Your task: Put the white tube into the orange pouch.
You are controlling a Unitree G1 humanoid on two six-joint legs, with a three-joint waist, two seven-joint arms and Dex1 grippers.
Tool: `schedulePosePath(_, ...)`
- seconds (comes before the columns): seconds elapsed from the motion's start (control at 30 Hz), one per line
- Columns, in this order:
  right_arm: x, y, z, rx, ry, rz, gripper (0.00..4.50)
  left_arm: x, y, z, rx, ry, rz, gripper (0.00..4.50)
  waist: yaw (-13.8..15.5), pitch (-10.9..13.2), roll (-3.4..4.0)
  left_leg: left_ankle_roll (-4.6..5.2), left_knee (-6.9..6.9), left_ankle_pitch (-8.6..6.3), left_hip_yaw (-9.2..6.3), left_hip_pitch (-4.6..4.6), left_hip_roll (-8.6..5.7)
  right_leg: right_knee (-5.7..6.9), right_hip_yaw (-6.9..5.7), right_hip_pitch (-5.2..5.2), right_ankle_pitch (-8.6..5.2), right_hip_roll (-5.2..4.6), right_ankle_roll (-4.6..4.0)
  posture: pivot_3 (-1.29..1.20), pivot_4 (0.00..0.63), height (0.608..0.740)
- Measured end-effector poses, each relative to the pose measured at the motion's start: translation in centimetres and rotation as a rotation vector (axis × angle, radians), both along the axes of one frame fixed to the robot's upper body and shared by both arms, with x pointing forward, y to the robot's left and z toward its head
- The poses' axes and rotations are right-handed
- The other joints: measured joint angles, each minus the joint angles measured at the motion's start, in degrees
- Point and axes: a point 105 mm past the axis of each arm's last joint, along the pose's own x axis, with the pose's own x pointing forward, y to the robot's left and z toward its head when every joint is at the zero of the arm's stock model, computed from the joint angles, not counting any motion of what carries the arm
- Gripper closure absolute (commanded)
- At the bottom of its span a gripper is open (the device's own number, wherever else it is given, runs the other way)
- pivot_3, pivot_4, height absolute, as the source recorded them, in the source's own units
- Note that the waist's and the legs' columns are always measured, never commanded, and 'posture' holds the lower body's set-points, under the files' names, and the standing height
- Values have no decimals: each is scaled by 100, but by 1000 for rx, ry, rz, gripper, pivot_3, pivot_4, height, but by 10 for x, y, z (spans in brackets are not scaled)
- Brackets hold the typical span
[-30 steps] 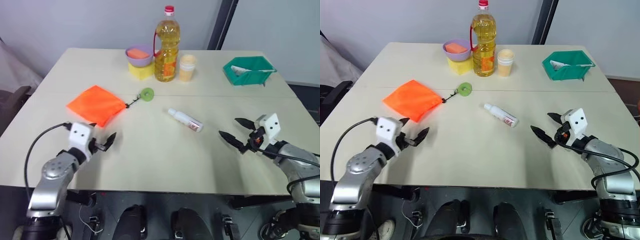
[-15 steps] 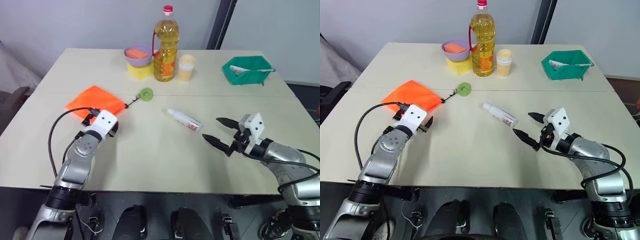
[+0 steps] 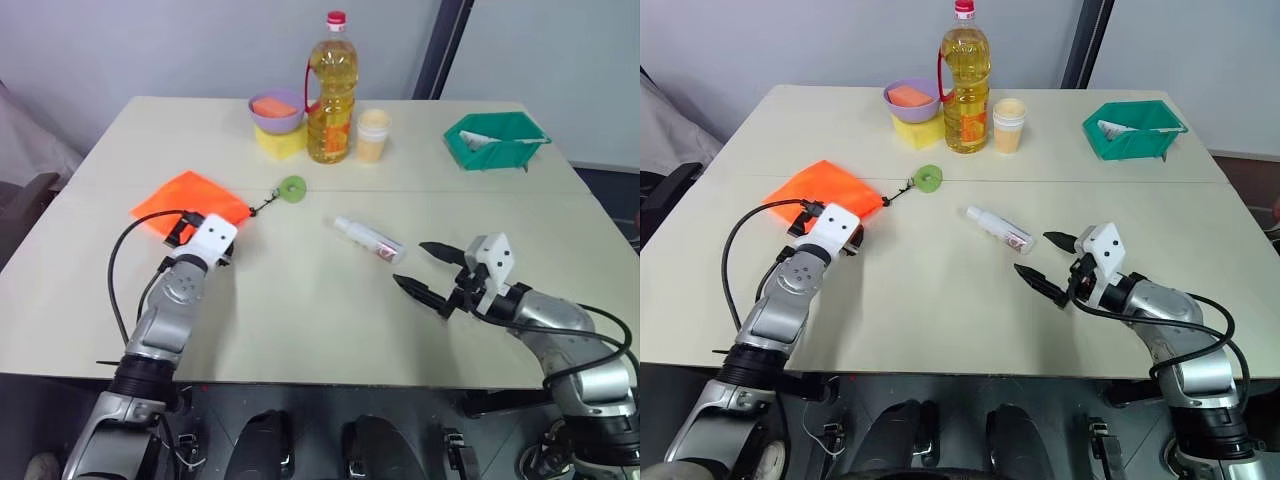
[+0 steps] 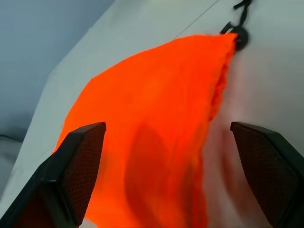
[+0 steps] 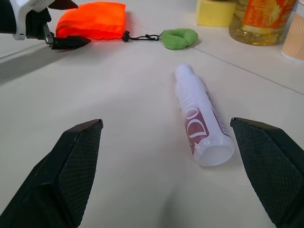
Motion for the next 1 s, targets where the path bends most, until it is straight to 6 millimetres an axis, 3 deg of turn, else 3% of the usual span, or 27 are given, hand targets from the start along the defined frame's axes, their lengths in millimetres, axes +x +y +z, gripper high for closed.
schedulePosePath(0.1, 0, 1, -1, -1, 1, 6, 0, 1, 6, 4, 0, -32, 26, 1277, 2, 0, 0, 0, 1, 0, 0, 0, 0, 0, 0, 0, 0, 0, 0, 0, 150, 737)
schedulePosePath(0.3, -2, 2, -3, -1, 7, 8, 0, 3, 8, 13, 0, -87, 29, 4440, 3, 0, 0, 0, 3, 0, 0, 0, 0, 1, -1, 2, 0, 0, 0, 0, 150, 737)
schedulePosePath(0.6, -2, 3, -3, -1, 6, 12, 0, 2, 16, 17, -54, -112, 62, 4481, -3, 0, 0, 0, 5, 0, 0, 0, 0, 5, -1, 1, 0, 0, 1, 0, 150, 737)
schedulePosePath(1.0, -2, 5, -3, 1, 0, 16, 0, -8, 4, 16, -578, -93, -29, 4481, -1, 0, 0, -1, 12, 1, -1, 2, 0, 7, -4, 7, 1, 3, 2, 0, 150, 737)
